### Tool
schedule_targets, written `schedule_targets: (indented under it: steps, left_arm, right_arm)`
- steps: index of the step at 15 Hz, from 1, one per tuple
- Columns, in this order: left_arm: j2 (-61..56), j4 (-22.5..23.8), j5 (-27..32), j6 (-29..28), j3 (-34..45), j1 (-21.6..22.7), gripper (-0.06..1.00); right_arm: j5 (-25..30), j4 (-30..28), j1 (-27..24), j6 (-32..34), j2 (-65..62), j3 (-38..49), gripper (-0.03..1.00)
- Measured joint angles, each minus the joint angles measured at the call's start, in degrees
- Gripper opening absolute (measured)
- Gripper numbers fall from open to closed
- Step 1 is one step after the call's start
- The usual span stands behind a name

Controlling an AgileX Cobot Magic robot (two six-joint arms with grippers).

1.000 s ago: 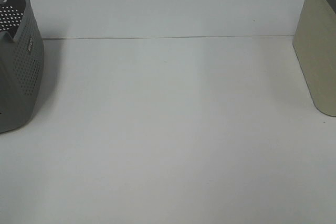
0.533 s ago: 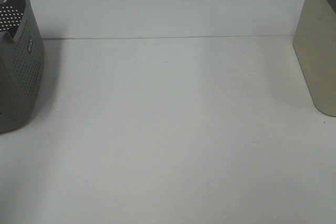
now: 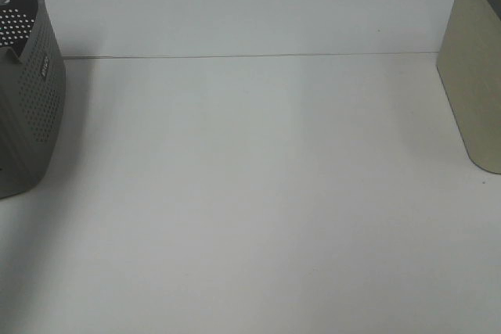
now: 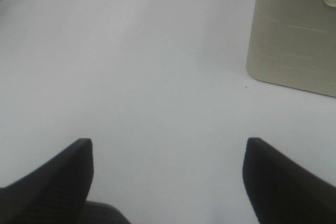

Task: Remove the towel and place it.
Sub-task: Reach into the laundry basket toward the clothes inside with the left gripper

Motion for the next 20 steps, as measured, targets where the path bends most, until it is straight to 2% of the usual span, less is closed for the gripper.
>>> schedule_targets:
  steps: [3,7,11,16,20]
  left_arm:
    - [11.6,12.4,0.4,7.6,-8.2,0.0,0.99]
    - [21.8,14.8,-0.2,18.0,-8.6,0.0,0.99]
    - [29.9,20.0,-4.7,20.0,-8.6,0.0,0.99]
    - [42.2,21.1,-10.3,22.7,-8.6,0.0,0.99]
    - [46.1,22.3,-11.1,22.7,-8.6,0.0,0.96]
  right_arm:
    - [0.0,0.0,0.0,0.0,0.0,0.0,0.76]
    - [0.0,0.0,0.0,0.0,0.0,0.0,0.76]
    - [0.0,0.0,0.0,0.0,0.0,0.0,0.76]
    - [0.0,0.0,0.0,0.0,0.0,0.0,0.76]
    - [0.0,0.0,0.0,0.0,0.0,0.0,0.76]
